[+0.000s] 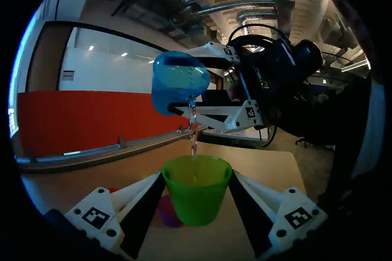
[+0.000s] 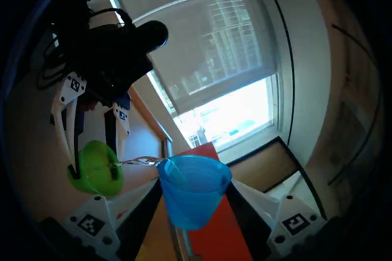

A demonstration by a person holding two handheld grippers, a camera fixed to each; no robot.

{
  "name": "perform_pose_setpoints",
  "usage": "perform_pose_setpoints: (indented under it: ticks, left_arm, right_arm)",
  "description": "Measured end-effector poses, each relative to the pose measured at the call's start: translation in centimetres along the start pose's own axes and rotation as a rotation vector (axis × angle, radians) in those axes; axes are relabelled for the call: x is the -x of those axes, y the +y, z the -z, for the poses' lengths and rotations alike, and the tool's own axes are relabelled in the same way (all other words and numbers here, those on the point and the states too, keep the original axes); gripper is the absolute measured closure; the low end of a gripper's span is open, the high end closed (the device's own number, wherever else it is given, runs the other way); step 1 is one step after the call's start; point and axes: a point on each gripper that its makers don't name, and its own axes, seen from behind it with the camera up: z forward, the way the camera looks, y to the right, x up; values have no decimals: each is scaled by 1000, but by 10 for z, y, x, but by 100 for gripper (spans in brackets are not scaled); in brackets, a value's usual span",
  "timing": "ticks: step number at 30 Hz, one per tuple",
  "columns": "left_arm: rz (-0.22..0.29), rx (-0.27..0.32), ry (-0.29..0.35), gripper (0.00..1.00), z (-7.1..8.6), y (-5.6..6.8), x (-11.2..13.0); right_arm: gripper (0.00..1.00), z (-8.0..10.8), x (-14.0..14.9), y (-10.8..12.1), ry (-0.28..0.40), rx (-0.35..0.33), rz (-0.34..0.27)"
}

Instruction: Pour water

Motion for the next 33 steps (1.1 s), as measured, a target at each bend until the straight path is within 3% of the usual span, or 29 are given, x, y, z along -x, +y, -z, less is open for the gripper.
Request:
perform_pose_setpoints:
  ticks: [33]
  left_arm:
    - [-7, 4, -3, 12, 1, 2, -1]
  right_arm:
    - [10, 1, 0, 7, -7, 32, 114]
